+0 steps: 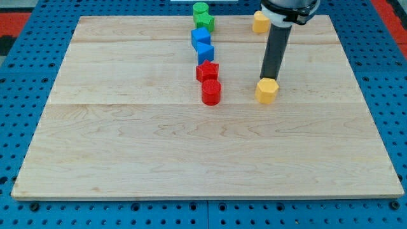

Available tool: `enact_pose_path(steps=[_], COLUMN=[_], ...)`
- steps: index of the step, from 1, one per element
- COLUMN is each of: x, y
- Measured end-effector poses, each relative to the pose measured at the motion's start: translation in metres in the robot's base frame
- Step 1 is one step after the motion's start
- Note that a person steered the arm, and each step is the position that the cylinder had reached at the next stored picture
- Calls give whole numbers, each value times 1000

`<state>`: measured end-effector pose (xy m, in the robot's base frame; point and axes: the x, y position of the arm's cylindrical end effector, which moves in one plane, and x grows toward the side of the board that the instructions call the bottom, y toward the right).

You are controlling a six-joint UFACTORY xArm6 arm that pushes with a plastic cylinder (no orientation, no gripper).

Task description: Move the yellow hexagon to the bottom of the red circle

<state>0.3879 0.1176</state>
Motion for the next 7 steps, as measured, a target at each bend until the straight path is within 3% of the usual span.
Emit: enact_pose_path(steps=[4, 5, 7], x=[98, 100, 91], y=[16, -6, 19])
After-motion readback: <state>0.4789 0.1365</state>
